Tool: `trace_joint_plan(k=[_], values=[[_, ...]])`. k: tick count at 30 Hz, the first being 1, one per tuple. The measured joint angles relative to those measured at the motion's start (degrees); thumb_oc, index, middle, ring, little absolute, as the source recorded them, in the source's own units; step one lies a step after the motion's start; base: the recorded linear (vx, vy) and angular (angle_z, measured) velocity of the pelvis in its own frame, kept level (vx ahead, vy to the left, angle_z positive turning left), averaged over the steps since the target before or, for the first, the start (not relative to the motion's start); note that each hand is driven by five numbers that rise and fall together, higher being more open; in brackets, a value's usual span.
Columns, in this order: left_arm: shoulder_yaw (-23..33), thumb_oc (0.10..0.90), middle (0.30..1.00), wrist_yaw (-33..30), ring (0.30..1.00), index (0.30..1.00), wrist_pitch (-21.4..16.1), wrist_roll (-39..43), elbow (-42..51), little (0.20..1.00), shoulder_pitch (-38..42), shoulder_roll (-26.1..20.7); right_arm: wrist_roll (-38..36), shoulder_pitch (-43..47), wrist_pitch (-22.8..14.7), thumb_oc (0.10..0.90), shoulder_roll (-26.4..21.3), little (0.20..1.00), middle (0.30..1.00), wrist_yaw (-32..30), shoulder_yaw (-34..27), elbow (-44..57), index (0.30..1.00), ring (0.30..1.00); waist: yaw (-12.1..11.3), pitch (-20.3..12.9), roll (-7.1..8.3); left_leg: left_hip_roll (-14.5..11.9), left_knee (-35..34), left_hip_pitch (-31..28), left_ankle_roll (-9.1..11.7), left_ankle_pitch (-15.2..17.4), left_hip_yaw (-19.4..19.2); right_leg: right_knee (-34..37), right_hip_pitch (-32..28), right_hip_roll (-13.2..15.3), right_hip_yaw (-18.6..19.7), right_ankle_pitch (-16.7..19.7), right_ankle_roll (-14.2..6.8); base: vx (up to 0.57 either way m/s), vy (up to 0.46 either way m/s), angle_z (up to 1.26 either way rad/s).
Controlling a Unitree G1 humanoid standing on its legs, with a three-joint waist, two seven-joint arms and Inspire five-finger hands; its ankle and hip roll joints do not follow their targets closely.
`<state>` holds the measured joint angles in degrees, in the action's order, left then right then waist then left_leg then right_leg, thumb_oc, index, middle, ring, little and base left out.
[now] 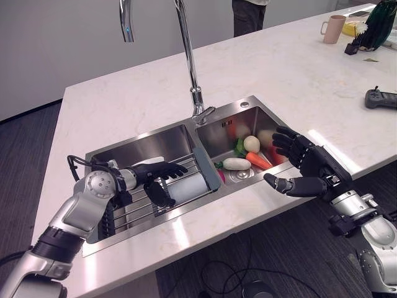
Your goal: Place the dishes in the dishwasher.
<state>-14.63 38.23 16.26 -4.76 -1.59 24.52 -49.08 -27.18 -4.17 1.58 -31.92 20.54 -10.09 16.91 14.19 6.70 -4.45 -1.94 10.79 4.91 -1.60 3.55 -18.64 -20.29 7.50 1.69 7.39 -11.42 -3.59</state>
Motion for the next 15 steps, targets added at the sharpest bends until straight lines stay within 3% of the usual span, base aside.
trace_joint_plan(k=[15], values=[[-3.4, 0.8, 0.9, -0.1, 0.9, 0.9, 2.7, 0.0, -4.4, 0.9, 2.7, 1.0, 0.0, 0.0, 0.0, 0.8, 0.0, 0.9, 0.9, 0.0, 0.0, 0.0, 0.9, 0.9, 0.3, -0.1, 0.12, 0.0, 0.4, -0.1, -0.1, 0.1, -0.8, 0.1, 0.1, -0.2, 0.9, 0.6, -0.4, 0.0, 0.002, -0.02]])
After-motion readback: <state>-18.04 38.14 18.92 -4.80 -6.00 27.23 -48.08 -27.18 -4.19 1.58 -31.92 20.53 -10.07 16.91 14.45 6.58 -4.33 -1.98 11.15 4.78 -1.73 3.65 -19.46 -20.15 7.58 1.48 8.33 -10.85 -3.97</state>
